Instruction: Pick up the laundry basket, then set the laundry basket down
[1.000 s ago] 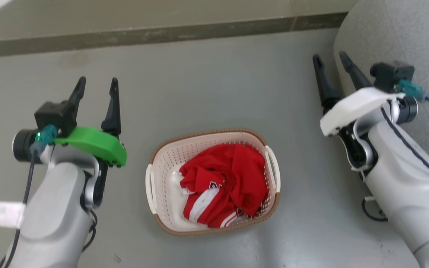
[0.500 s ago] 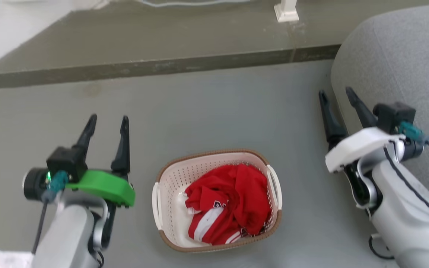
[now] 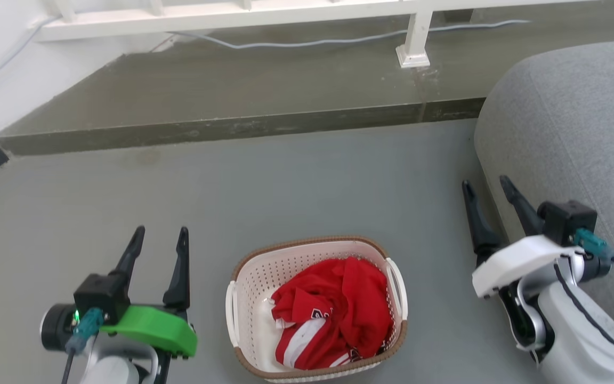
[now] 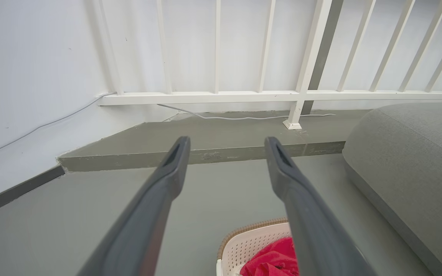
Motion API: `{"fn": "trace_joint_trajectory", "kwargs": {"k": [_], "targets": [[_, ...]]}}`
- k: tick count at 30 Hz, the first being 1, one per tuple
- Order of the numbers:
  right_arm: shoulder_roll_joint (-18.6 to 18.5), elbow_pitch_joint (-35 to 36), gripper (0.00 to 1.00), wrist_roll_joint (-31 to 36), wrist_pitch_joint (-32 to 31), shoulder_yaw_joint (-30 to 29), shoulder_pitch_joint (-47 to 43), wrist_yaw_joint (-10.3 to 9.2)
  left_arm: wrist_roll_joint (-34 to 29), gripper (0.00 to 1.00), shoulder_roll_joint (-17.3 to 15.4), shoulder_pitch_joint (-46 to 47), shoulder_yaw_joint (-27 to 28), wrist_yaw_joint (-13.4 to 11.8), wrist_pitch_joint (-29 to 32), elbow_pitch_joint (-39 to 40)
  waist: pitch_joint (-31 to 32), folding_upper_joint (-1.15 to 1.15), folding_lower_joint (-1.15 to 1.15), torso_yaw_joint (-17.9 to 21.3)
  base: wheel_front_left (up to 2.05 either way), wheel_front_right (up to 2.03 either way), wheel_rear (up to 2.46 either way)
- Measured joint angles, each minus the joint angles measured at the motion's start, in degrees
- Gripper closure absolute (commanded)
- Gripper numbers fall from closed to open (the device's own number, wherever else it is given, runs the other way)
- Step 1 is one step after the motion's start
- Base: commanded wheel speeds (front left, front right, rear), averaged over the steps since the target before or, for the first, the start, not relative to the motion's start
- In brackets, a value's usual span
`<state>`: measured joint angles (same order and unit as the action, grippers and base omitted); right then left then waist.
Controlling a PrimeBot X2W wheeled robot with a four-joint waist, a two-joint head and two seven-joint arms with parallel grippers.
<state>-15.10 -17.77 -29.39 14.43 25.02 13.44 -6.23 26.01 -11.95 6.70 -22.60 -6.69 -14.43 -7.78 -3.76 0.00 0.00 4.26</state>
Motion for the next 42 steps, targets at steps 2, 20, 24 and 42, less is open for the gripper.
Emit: {"fn": "trace_joint_trajectory", "kwargs": {"k": [2, 20, 24, 42], "targets": [[-0.1, 0.8, 0.00, 0.7, 0.0, -0.2, -1.2, -0.01, -0.1, 0.00, 0.0, -1.2, 0.3, -0.1, 0.0, 0.9, 0.4, 0.00, 0.00, 0.0, 0.00, 0.00, 0.00], [-0.2, 5.4, 0.00, 1.7, 0.0, -1.5, -7.7, -0.86, -2.9, 0.00, 0.5, -8.1, 4.1, -0.4, 0.9, 4.8, 1.4, 0.00, 0.00, 0.2, 0.00, 0.00, 0.00], [-0.5, 6.0, 0.00, 2.4, 0.0, -1.9, -8.3, -0.87, -3.6, 0.00, 1.0, -9.1, 4.7, -0.4, 1.5, 5.0, 1.5, 0.00, 0.00, 0.3, 0.00, 0.00, 0.00], [-0.1, 6.2, 1.00, 4.7, -0.4, -2.5, -11.1, -0.89, -6.2, 1.00, 3.1, -11.0, 5.7, -0.4, 3.4, 4.3, 1.8, 0.00, 0.00, 0.5, 0.00, 0.00, 0.00]]}}
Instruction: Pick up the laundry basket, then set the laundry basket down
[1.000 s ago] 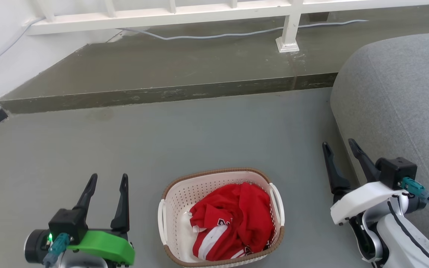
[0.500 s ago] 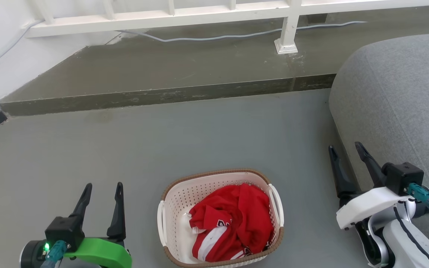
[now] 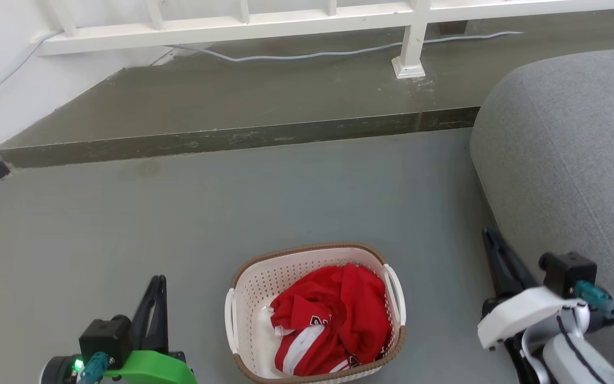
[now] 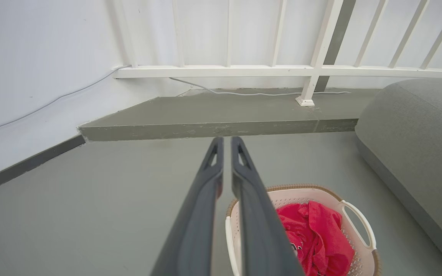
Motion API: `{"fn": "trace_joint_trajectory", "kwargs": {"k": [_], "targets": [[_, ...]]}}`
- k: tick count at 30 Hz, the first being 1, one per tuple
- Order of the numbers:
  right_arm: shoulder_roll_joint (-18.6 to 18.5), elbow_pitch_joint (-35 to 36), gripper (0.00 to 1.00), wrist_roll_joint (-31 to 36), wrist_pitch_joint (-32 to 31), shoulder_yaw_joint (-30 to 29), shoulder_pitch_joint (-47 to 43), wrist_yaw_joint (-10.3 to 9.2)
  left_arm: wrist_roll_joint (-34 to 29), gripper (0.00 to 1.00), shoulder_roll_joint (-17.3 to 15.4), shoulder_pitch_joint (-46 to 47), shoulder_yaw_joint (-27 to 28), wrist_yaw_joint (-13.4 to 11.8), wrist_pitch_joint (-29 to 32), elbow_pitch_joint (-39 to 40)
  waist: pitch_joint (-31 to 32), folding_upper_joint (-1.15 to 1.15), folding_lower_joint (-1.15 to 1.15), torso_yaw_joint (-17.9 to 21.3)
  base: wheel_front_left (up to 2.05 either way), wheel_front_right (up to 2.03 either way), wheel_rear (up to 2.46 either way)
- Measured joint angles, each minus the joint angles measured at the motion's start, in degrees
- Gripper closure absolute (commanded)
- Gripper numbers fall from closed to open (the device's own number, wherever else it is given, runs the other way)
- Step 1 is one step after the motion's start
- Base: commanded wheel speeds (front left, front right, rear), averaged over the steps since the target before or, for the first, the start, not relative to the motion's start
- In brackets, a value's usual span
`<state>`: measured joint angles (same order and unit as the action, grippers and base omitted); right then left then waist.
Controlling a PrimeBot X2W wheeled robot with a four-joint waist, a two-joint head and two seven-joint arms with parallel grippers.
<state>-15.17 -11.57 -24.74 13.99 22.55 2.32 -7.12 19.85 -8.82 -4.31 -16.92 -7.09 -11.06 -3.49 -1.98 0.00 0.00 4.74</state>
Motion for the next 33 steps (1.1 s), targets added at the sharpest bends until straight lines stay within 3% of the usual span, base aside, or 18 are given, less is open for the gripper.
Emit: {"fn": "trace_joint_trajectory", "kwargs": {"k": [6, 33], "targets": [[0.8, -0.1, 1.00, -2.1, -0.2, -0.6, -0.9, 0.56, 1.8, 1.00, 0.4, -0.8, -0.1, 0.5, 0.0, 0.1, 0.0, 0.00, 0.00, -0.2, 0.00, 0.00, 0.00], [3.8, 0.1, 1.00, -21.7, -5.0, -7.8, -1.0, 3.69, 23.2, 1.00, 1.1, -0.9, 4.2, 3.3, 3.4, -0.8, 0.5, 0.00, 0.00, -1.5, 0.00, 0.00, 0.00]]}}
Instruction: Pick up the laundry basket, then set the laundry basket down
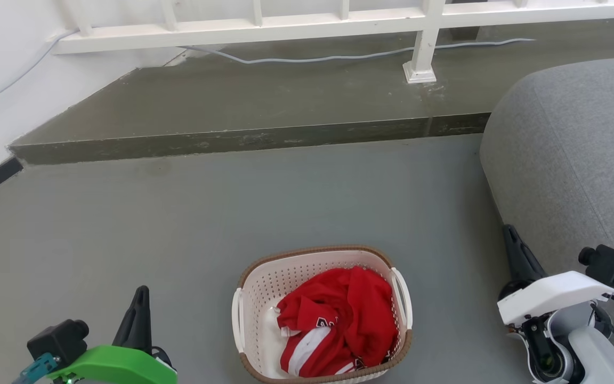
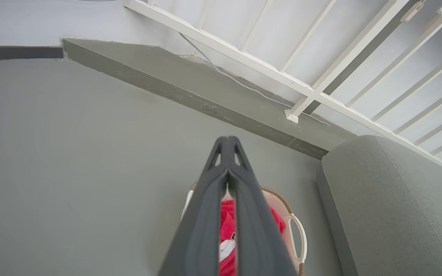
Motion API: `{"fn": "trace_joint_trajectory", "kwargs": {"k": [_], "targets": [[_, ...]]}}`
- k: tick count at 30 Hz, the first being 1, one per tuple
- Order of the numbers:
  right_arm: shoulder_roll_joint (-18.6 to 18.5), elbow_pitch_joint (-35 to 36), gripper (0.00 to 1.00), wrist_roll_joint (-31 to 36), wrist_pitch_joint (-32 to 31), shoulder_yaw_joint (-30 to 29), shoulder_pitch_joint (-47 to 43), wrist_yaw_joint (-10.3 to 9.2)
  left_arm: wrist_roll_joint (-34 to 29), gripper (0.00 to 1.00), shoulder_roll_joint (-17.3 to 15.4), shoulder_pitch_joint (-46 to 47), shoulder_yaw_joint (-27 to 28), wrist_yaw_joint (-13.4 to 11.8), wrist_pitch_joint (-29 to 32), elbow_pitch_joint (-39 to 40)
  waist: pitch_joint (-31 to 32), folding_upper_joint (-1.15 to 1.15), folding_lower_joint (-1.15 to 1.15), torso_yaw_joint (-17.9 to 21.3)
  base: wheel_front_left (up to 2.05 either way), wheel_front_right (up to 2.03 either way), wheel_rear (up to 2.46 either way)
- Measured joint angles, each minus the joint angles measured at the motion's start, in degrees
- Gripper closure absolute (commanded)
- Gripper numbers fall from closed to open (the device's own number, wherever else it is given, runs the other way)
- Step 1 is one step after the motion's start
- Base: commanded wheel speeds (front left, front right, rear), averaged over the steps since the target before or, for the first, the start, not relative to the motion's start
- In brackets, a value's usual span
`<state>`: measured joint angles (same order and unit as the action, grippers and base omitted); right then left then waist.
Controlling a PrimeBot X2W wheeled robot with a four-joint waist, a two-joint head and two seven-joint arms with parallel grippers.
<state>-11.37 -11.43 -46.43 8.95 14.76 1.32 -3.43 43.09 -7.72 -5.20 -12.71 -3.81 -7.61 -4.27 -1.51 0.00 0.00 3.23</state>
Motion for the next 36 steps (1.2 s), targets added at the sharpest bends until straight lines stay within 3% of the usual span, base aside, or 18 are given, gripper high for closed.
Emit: {"fn": "trace_joint_trajectory", "kwargs": {"k": [36], "targets": [[3.2, -1.7, 1.00, -24.6, -6.5, -9.6, 0.5, 4.93, 27.4, 1.00, 0.9, 3.1, 5.9, 4.8, 5.1, -4.7, 0.7, 0.00, 0.00, -1.6, 0.00, 0.00, 0.00]]}}
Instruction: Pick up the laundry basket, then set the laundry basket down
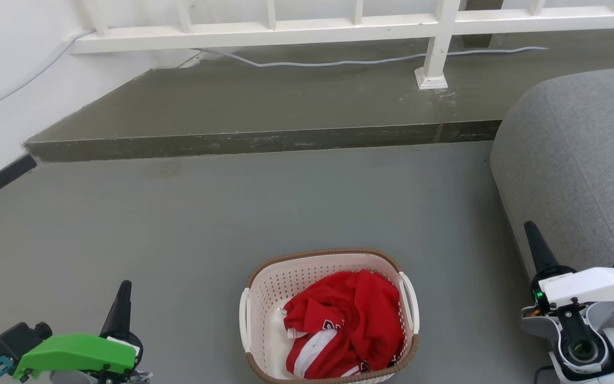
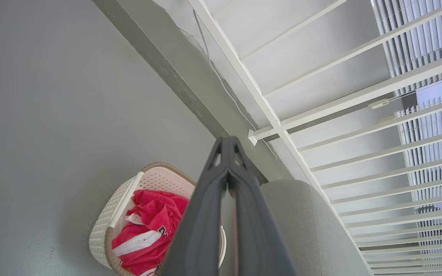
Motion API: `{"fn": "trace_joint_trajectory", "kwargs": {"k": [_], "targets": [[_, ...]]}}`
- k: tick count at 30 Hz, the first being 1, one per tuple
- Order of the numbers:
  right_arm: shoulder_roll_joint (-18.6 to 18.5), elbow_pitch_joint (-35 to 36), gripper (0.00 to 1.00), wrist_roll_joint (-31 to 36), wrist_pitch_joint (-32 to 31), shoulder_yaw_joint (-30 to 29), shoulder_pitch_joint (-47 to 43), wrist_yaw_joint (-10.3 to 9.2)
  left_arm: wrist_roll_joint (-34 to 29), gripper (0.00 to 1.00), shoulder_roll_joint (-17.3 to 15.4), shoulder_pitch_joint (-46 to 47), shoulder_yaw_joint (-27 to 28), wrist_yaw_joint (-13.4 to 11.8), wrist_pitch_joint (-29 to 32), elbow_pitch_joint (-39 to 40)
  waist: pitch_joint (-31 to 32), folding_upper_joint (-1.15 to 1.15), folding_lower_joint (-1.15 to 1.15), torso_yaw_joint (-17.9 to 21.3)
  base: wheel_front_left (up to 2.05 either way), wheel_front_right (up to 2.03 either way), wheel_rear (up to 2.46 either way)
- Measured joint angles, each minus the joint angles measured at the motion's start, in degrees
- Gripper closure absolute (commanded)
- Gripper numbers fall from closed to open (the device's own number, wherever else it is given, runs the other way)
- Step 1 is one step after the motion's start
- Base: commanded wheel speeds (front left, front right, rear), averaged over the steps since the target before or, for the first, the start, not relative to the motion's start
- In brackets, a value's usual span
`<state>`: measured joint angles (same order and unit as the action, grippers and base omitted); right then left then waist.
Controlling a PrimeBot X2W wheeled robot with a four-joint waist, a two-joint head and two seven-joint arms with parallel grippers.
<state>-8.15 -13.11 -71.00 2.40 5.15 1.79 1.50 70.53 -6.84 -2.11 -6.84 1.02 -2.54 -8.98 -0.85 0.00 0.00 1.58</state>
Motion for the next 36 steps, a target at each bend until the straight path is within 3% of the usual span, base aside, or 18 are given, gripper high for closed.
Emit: {"fn": "trace_joint_trajectory", "kwargs": {"k": [36], "targets": [[3.6, -2.1, 1.00, -23.5, -5.8, -9.2, 1.2, 5.04, 25.5, 1.00, 0.9, 4.0, 5.8, 5.1, 4.6, -5.3, 0.7, 0.00, 0.00, -1.6, 0.00, 0.00, 0.00]]}}
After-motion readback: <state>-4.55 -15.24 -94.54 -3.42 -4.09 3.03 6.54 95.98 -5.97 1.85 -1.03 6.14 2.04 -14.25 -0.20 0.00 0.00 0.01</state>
